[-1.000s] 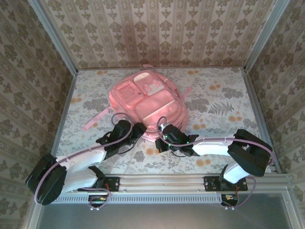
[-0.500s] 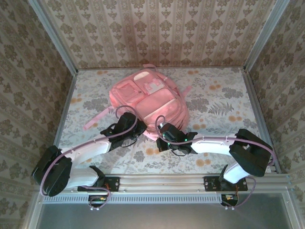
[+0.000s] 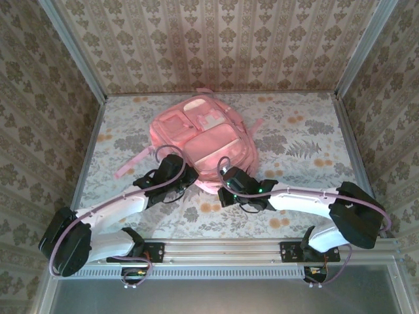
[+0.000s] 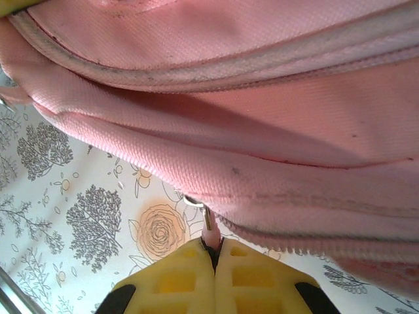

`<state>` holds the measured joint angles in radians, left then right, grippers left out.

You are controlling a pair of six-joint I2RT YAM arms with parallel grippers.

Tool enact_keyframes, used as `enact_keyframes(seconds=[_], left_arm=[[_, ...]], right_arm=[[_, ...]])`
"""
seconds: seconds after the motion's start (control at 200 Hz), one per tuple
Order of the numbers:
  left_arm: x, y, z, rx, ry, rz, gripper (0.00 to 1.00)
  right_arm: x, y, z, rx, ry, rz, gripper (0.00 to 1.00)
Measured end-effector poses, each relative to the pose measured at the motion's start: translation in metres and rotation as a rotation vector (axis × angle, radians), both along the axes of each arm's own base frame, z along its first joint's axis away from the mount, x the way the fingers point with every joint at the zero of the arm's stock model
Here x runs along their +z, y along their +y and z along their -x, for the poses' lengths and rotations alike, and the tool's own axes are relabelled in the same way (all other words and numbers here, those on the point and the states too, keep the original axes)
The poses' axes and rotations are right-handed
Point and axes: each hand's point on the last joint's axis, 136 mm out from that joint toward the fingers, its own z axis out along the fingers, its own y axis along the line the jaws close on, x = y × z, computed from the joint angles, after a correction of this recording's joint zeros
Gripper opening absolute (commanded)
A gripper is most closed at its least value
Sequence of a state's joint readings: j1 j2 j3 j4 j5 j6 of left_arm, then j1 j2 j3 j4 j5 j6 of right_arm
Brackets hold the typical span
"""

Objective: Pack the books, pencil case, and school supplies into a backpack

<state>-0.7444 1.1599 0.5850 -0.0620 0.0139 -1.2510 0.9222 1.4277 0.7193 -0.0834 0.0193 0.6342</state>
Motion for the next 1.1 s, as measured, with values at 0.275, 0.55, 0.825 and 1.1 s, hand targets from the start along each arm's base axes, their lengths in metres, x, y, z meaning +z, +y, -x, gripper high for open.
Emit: enact_keyframes(seconds=[0.275,0.55,0.825,1.1], left_arm=[[0.0,0.0,0.0,-0.015,-0.001,-0.02,0.0],[0.005,0.012,0.001,-0.053,0.006,-0.107,0.0],[0.012,0.05,0.007,-0.062,0.013,-0.168,0.22],[0.035,0.097,0.01,0.052,-0.028,-0.144,0.56]], right_arm=[[-0.003,-0.012,-0.006,0.014,-0.007,0.049,0.0],[0.004,-0.001,0.0,0.093,-0.002,0.027,0.0],[0.013,0.038,0.015,0.195,0.004,-0.02,0.0],[-0.004,0.068,0.024,0.195,0.075,-0.032,0.0]])
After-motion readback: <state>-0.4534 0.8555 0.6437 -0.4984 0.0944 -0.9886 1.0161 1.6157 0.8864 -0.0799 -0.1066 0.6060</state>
